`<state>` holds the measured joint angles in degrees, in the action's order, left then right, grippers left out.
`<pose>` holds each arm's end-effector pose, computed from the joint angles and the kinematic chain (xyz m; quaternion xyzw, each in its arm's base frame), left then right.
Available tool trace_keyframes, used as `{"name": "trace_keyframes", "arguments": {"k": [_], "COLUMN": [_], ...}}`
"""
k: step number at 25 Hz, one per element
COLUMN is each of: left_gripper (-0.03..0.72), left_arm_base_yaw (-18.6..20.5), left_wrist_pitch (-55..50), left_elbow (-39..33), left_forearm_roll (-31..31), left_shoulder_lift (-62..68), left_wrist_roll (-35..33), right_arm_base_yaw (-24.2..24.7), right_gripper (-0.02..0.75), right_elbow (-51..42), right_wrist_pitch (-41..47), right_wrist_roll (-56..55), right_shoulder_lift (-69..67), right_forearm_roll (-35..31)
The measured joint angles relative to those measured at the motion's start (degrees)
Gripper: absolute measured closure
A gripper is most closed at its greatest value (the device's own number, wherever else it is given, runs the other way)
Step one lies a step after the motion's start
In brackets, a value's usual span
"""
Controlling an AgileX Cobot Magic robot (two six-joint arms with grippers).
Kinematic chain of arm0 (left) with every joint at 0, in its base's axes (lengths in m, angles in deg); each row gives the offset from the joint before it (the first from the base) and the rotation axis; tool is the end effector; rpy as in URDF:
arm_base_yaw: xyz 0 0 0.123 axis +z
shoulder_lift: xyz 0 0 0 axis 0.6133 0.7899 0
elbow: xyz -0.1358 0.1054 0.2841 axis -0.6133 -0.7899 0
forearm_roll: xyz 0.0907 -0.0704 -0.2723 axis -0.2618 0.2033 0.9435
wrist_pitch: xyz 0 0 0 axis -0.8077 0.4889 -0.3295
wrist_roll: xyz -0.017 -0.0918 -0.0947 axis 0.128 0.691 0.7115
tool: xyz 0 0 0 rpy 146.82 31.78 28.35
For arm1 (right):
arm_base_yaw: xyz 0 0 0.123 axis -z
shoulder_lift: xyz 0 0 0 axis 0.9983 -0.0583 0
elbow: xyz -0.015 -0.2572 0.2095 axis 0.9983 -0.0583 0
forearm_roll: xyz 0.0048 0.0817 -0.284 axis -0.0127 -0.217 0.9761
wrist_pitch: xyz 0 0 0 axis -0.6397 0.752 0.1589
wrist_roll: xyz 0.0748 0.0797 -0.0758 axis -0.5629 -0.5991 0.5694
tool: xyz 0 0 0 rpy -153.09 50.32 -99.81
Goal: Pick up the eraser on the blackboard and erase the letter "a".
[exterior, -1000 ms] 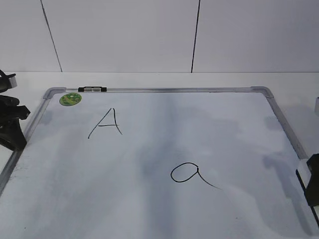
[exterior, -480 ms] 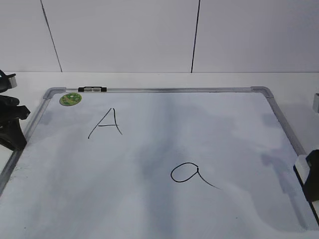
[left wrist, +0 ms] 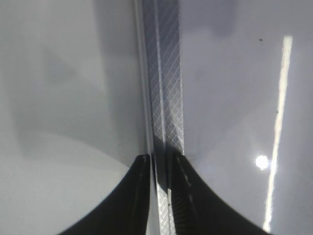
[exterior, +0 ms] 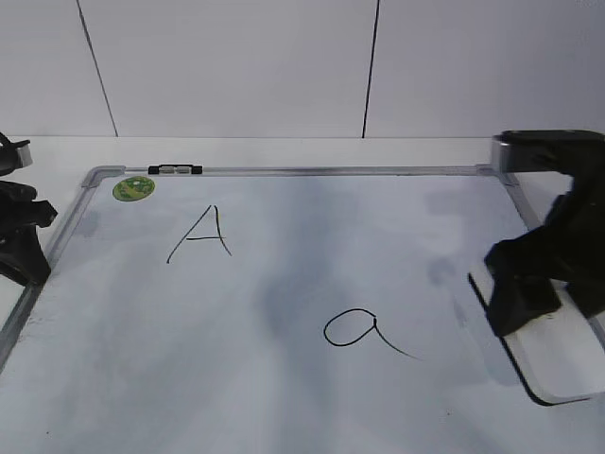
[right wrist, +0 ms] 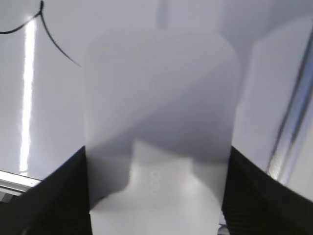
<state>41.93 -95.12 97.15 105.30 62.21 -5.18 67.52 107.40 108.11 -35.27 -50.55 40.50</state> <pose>0.4231 -0.0105 0.1235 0.0188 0.9878 -0.1540 0.0142 0.2772 0.1102 0.2371 -0.1122 0.9902 0.0631 0.0534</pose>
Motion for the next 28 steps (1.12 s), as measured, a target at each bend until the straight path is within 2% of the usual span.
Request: {"name": "trace_keyframes", "arguments": {"k": [4,10,15,28], "left_gripper": [0.58,0.58,0.58,0.603], "left_arm_base_yaw": [0.0,0.0,0.0,0.0], "left_wrist_pitch": [0.0,0.0,0.0,0.0], "left_elbow": [0.0,0.0,0.0,0.0], "left_forearm_roll": [0.0,0.1,0.1,0.21], "left_shoulder_lift": [0.0,0.0,0.0,0.0], "left_wrist_roll": [0.0,0.0,0.0,0.0], "right_arm_base_yaw": [-5.5,-9.52,-10.59,-10.81], "right_gripper": [0.165,0.165,0.165,0.165], "right_elbow": [6.09,14.8,19.27,19.79], "right_wrist_pitch": [0.1,0.13,0.02,-4.34], "right_wrist_roll": [-0.8,-1.02,-0.57,1.47], "right_shoulder_lift": [-7.61,-18.26,-24.45,-28.64], "right_forearm_roll": [0.83,1.97,2.45,2.58]}}
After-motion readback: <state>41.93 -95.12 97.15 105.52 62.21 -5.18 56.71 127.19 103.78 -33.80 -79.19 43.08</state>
